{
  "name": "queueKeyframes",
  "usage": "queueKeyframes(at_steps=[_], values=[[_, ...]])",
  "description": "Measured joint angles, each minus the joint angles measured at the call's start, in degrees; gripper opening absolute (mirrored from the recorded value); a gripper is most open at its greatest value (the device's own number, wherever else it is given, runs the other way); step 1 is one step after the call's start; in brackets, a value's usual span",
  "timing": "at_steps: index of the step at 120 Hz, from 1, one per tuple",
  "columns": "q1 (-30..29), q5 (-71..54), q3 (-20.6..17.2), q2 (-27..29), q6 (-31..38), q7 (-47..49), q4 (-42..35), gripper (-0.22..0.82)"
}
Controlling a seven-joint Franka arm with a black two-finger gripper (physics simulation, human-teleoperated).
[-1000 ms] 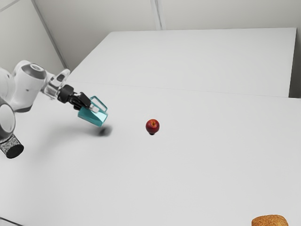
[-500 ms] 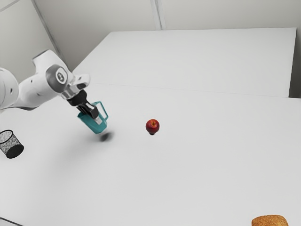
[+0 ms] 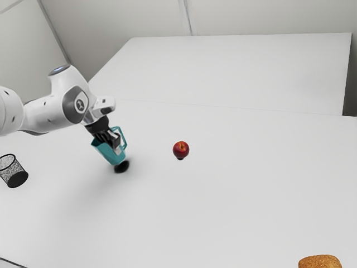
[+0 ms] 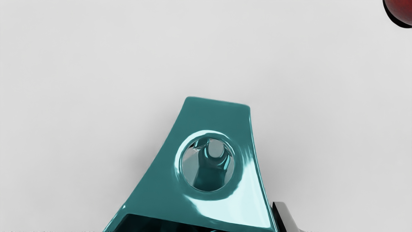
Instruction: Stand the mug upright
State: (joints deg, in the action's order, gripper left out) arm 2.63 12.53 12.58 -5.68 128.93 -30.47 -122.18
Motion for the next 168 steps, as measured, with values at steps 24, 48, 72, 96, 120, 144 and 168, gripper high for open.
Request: queueKeyframes(at_steps=[24, 48, 72, 96, 120, 144, 168], values=[[0.14, -0.3, 0.11, 0.2, -1.45, 3.39, -0.82, -0.17], [0.95, -0.75, 0.11, -0.07, -2.17, 5.83, -1.34, -0.17], [1.63, -3.33, 0.11, -0.52, -2.6, 7.82, -1.3, -0.17], [2.75, -6.94, 0.11, -0.78, -2.91, 9.83, -1.36, -0.18], [3.0, -9.07, 0.12, -1.98, -3.41, 11.52, -1.42, -0.18], [3.66, -11.41, 0.12, -2.27, -3.64, 13.13, -1.42, -0.18], [4.3, -11.98, 0.16, -2.67, -3.97, 13.88, -1.3, 0.13]])
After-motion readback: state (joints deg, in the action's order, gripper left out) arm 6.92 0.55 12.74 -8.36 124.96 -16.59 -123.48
